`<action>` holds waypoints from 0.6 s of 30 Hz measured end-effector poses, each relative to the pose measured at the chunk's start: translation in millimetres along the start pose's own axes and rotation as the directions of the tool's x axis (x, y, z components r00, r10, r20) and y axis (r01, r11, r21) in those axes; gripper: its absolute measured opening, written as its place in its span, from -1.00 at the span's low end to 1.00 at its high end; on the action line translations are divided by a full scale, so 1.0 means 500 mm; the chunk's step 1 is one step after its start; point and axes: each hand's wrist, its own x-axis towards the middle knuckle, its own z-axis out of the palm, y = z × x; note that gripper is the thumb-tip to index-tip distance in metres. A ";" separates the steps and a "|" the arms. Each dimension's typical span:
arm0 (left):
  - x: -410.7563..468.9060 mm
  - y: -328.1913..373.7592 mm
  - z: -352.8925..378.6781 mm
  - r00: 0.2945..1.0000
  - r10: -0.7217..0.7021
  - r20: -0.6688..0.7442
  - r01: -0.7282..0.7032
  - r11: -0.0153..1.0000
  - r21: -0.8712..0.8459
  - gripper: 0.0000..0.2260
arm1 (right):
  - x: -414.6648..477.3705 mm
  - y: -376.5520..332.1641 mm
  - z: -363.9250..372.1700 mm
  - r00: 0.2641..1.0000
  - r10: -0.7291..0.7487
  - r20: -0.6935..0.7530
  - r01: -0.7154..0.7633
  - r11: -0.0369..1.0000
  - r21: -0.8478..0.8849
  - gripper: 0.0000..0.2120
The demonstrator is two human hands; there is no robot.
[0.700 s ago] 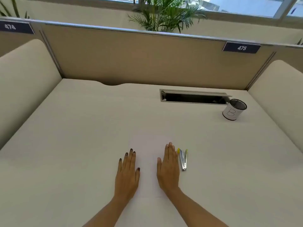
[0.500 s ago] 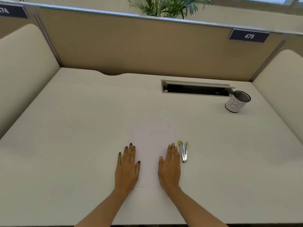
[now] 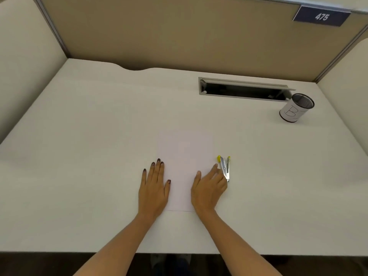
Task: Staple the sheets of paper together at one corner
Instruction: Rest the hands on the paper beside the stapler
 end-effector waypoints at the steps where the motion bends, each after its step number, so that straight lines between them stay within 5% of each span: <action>1: 0.000 0.000 -0.001 1.000 0.001 -0.004 -0.001 1.000 -0.006 -0.47 | 0.003 -0.013 -0.007 0.999 0.043 0.030 -0.043 0.999 0.007 -0.41; 6: 0.000 0.003 -0.003 1.000 -0.002 -0.010 0.002 1.000 -0.022 -0.47 | 0.023 -0.049 -0.027 0.974 0.163 0.160 -0.160 0.987 -0.031 -0.27; 18: 0.000 -0.001 0.004 1.000 -0.003 0.004 0.003 1.000 -0.018 -0.46 | 0.070 -0.059 -0.056 0.875 0.339 0.345 -0.415 0.893 0.174 -0.41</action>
